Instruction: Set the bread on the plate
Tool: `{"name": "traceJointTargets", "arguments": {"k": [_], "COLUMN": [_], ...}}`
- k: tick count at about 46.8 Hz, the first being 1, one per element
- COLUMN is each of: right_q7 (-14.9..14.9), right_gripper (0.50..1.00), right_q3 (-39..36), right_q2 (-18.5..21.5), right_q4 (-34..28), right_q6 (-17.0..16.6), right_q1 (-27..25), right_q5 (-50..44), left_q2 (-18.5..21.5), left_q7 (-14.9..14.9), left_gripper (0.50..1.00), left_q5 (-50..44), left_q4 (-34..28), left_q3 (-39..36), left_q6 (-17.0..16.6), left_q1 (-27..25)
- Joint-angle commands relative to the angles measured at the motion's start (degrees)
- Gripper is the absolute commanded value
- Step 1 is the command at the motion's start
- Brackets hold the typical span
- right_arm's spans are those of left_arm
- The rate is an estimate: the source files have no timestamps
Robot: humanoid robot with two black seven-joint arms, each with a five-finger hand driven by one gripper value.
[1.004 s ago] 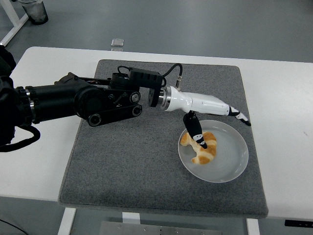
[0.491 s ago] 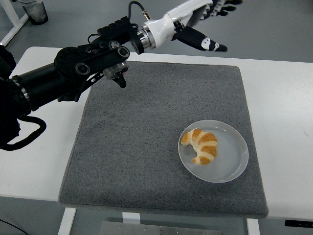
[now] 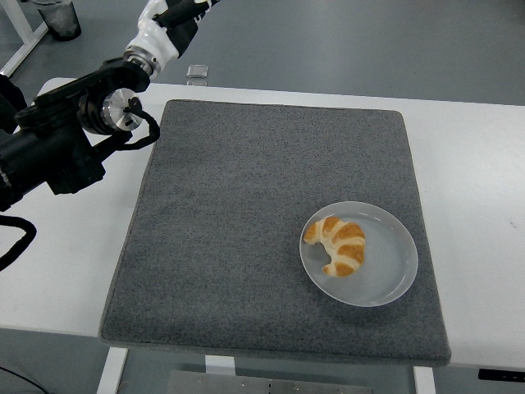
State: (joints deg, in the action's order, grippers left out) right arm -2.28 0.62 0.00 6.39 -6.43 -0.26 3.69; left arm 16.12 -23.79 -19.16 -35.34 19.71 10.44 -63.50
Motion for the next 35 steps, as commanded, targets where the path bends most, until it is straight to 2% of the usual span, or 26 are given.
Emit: {"name": "traceJointTargets", "arguments": {"k": [1, 7, 10, 20, 35], "right_q7": [-0.01, -0.01, -0.01, -0.01, -0.01], "right_gripper": [0.952, 0.952, 0.954, 0.952, 0.952], "right_q3": [0.00, -0.18, -0.27, -0.27, -0.62], "right_q2": [0.00, 0.00, 0.00, 0.00, 0.00], "right_q4": [0.03, 0.03, 0.03, 0.03, 0.11], "right_q6": [0.01, -0.08, -0.08, -0.34, -0.08], "right_q1": [0.00, 0.00, 0.00, 0.00, 0.00], "right_q5": [0.00, 0.09, 0.09, 0.18, 0.26], "left_q2": [1.02, 1.29, 1.29, 1.11, 1.20], "left_q7": [1.73, 3.23, 3.23, 3.14, 3.05], "left_gripper": [0.999, 0.999, 1.000, 1.000, 1.000], "left_q5": [-0.52, -0.52, -0.61, -0.35, -0.17], "left_q4": [-0.61, -0.61, -0.61, -0.26, -0.17], "left_q3": [3.66, 6.30, 6.66, 11.31, 11.84], "left_q6": [3.97, 11.17, 12.76, 13.21, 13.12], "left_q1": [3.81, 8.47, 9.44, 12.26, 13.32]}}
